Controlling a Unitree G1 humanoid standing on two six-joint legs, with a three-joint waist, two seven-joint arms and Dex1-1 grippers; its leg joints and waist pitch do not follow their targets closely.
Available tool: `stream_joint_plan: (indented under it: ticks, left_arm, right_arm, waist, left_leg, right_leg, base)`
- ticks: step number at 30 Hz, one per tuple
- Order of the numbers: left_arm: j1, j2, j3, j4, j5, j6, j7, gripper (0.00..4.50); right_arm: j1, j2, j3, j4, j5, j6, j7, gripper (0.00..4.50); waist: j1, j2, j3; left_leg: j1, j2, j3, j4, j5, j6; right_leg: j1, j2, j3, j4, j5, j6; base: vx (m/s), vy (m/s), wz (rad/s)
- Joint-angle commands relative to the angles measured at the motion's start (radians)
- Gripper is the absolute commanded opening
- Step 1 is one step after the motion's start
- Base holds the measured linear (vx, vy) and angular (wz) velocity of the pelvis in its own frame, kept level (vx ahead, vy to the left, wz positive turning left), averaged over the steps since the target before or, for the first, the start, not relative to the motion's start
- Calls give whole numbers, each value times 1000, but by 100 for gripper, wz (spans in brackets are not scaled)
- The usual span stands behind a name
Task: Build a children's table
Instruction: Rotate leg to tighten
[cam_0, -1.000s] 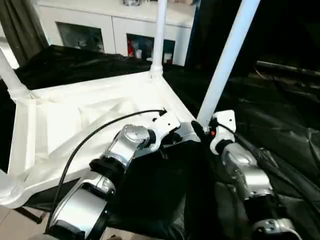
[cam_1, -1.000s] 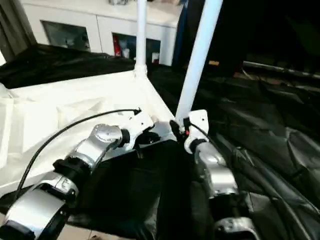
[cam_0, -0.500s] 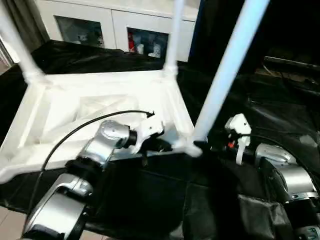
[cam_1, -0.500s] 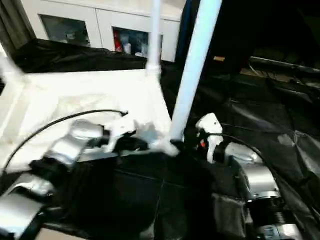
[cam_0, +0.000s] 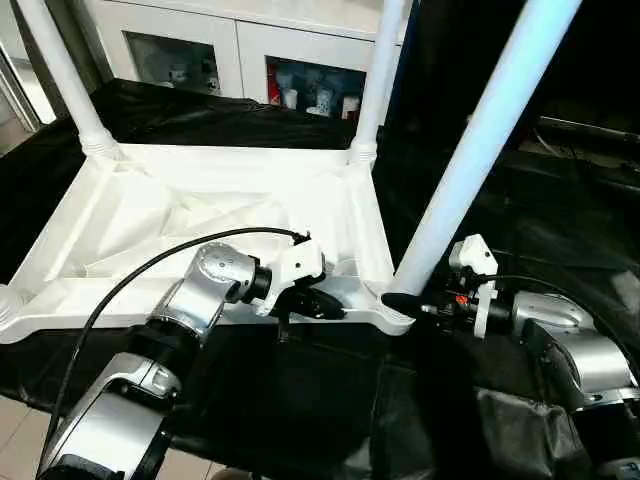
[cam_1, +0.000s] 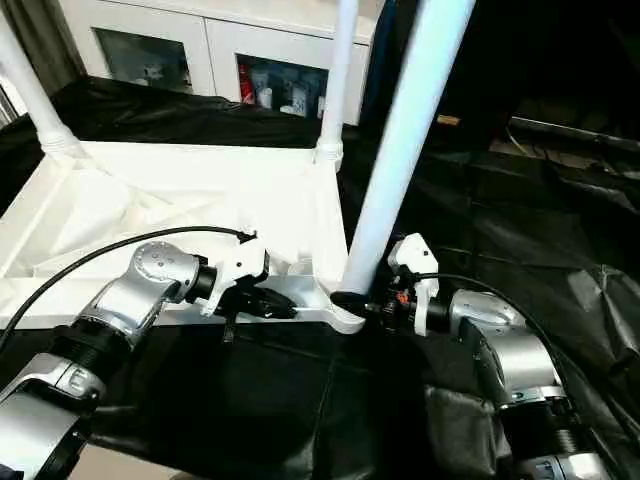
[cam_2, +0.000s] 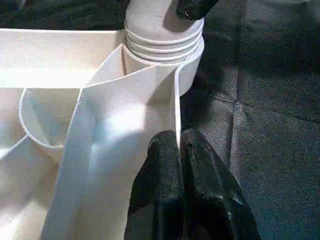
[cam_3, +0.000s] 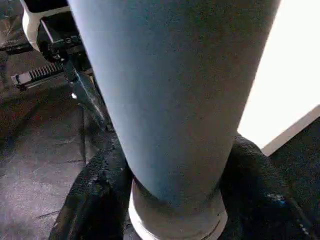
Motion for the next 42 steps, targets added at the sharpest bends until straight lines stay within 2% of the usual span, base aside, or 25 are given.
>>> stream_joint_plan:
  ticks: [1, 3, 5, 6, 8, 9, 10, 12, 13, 15, 17, 18, 20, 22, 23, 24, 29, 31, 34, 37, 38, 39, 40, 41, 42]
  left_arm:
    - [-11, -22, 2, 16, 7, 8, 65, 0]
    - [-30, -46, 13, 54, 33, 15, 159, 0]
    - [-42, -62, 20, 77, 48, 22, 219, 0]
    - [-51, -76, 26, 93, 55, 29, 261, 0]
    - [-65, -100, 36, 118, 62, 41, 327, 0]
    - [-75, -117, 42, 133, 67, 50, 371, 0]
    - [-83, -133, 48, 147, 71, 59, 412, 0]
    - [-92, -155, 54, 159, 74, 72, 458, 0]
    - [-103, -198, 56, 175, 78, 85, 523, 0]
    - [-106, -240, 47, 183, 85, 81, 560, 0]
    - [-103, -253, 40, 180, 86, 76, 554, 0]
    - [-99, -267, 30, 176, 86, 66, 538, 0]
    - [-96, -264, 24, 175, 84, 58, 518, 0]
    - [-94, -256, 24, 173, 81, 49, 502, 0]
    - [-93, -249, 24, 171, 80, 46, 490, 0]
    - [-91, -239, 24, 169, 79, 40, 477, 0]
    - [-74, -189, 20, 143, 70, 28, 389, 0]
    - [-61, -151, 10, 121, 65, 25, 316, 0]
    - [-38, -99, -3, 83, 50, 4, 214, 0]
    - [-19, -66, -8, 56, 30, -17, 137, 0]
    - [-19, -66, -8, 56, 30, -17, 137, 0]
    - [-7, -45, -12, 36, 19, -18, 88, 0]
    - [-7, -45, -12, 36, 19, -18, 88, 0]
    - [3, -25, -18, 18, 12, -10, 50, 0]
    - [17, 3, -25, -10, 5, -3, -2, 0]
  right_arm:
    - [18, 11, 12, 4, -12, 5, -20, 204]
    - [5, 43, 2, 83, -68, -33, -131, 204]
    - [-6, 67, -9, 131, -96, -48, -206, 200]
    - [-10, 88, -18, 153, -107, -50, -259, 199]
    - [-16, 130, -39, 183, -118, -43, -354, 198]
    - [-20, 161, -55, 202, -123, -38, -423, 197]
    - [-24, 191, -71, 219, -126, -31, -489, 196]
    - [-28, 227, -89, 235, -132, -21, -572, 195]
    - [-40, 300, -130, 264, -130, -8, -712, 195]
    - [-57, 367, -154, 293, -124, -10, -812, 195]
    - [-58, 381, -143, 292, -129, -20, -805, 195]
    - [-52, 385, -106, 280, -152, -45, -769, 195]
    - [-48, 379, -88, 274, -161, -54, -747, 265]
    - [-49, 372, -81, 272, -163, -58, -734, 265]
    - [-52, 367, -78, 272, -172, -64, -729, 285]
    - [-56, 357, -75, 271, -178, -73, -714, 285]
    - [-69, 297, -64, 253, -169, -102, -590, 285]
    - [-70, 243, -51, 216, -143, -102, -474, 285]
    - [-62, 174, -36, 161, -107, -94, -331, 285]
    - [-54, 134, -29, 129, -80, -90, -247, 285]
    - [-54, 134, -29, 129, -80, -90, -247, 285]
    - [-46, 108, -21, 106, -63, -80, -188, 285]
    - [-46, 108, -21, 106, -63, -80, -188, 285]
    - [-38, 84, -14, 86, -47, -69, -131, 285]
    - [-23, 47, -2, 52, -11, -29, -40, 285]
  waist:
    - [0, 0, -53]
    - [0, -2, -52]
    - [-2, -2, -49]
    - [-2, -4, -48]
    - [-4, -1, -45]
    - [-12, -3, -41]
    - [-14, -6, -42]
    - [-20, -3, -41]
    - [-22, -2, -42]
    - [-25, 0, -43]
    - [-25, 0, -43]
    - [-24, 2, -42]
    - [-23, 1, -43]
    - [-22, 2, -43]
    - [-22, 2, -44]
    - [-23, 0, -43]
    - [-20, -4, -43]
    - [-21, -5, -46]
    - [-19, -6, -48]
    - [-15, -2, -58]
    - [-15, -4, -60]
    - [-13, -2, -64]
    - [-13, -2, -64]
    - [-10, -4, -64]
    - [-8, -3, -61]
  left_leg:
    - [15, 56, -15, -67, -160, 61]
    - [16, 55, -14, -68, -172, 51]
    - [18, 51, -15, -68, -209, 33]
    - [19, 51, -18, -71, -227, 21]
    - [20, 50, -18, -72, -241, 11]
    - [22, 49, -23, -77, -292, -5]
    - [22, 49, -26, -79, -298, -10]
    - [28, 49, -26, -79, -324, -14]
    - [25, 48, -28, -80, -325, -13]
    - [26, 46, -29, -82, -335, -20]
    - [27, 47, -29, -82, -341, -18]
    - [25, 46, -29, -82, -343, -14]
    - [24, 48, -28, -84, -335, -9]
    - [23, 48, -28, -85, -327, -1]
    - [23, 48, -26, -84, -325, 0]
    - [18, 47, -27, -86, -316, 3]
    - [18, 46, -24, -83, -299, 20]
    - [8, 48, -25, -83, -255, 37]
    - [10, 49, -21, -78, -216, 57]
    - [10, 52, -17, -68, -112, 90]
    - [8, 51, -17, -66, -96, 98]
    - [8, 51, -15, -61, -54, 120]
    - [8, 51, -15, -61, -54, 120]
    - [5, 52, -14, -59, -37, 143]
    - [8, 55, -13, -60, -55, 150]
  right_leg:
    - [48, -86, 45, -65, -141, -255]
    - [45, -85, 45, -67, -162, -249]
    - [41, -85, 44, -75, -236, -236]
    - [42, -86, 43, -80, -292, -214]
    - [37, -84, 43, -84, -319, -203]
    - [34, -85, 41, -91, -400, -180]
    - [37, -85, 40, -92, -415, -171]
    - [30, -86, 43, -98, -441, -163]
    - [33, -86, 42, -99, -439, -159]
    - [29, -87, 43, -102, -452, -151]
    - [27, -87, 44, -104, -453, -147]
    - [28, -86, 44, -105, -448, -142]
    - [29, -85, 46, -103, -416, -142]
    - [31, -85, 46, -100, -387, -152]
    - [31, -85, 47, -100, -380, -156]
    - [35, -85, 46, -98, -372, -159]
    - [36, -88, 48, -100, -393, -156]
    - [45, -88, 47, -94, -353, -161]
    - [47, -87, 48, -87, -272, -190]
    - [53, -84, 46, -60, -57, -254]
    - [55, -83, 46, -55, -22, -263]
    - [56, -82, 45, -44, 65, -287]
    - [56, -82, 45, -44, 65, -287]
    - [59, -82, 44, -39, 111, -301]
    - [56, -84, 44, -41, 92, -306]
  base:
    - [0, 0, 0]
    - [0, 0, 0]
    - [0, 0, 0]
    - [0, 0, 0]
    - [0, 0, 0]
    - [0, 0, 0]
    - [0, 0, 0]
    - [0, 0, 0]
    - [0, 0, 0]
    - [0, 0, 0]
    - [0, 0, 0]
    - [0, 0, 0]
    - [0, 0, 0]
    - [0, 0, 0]
    - [0, 0, 0]
    - [0, 0, 0]
    - [0, 0, 0]
    - [0, 0, 0]
    - [0, 0, 0]
    - [0, 0, 0]
    - [0, 0, 0]
    - [0, 0, 0]
    - [0, 0, 0]
    - [0, 0, 0]
    - [0, 0, 0]
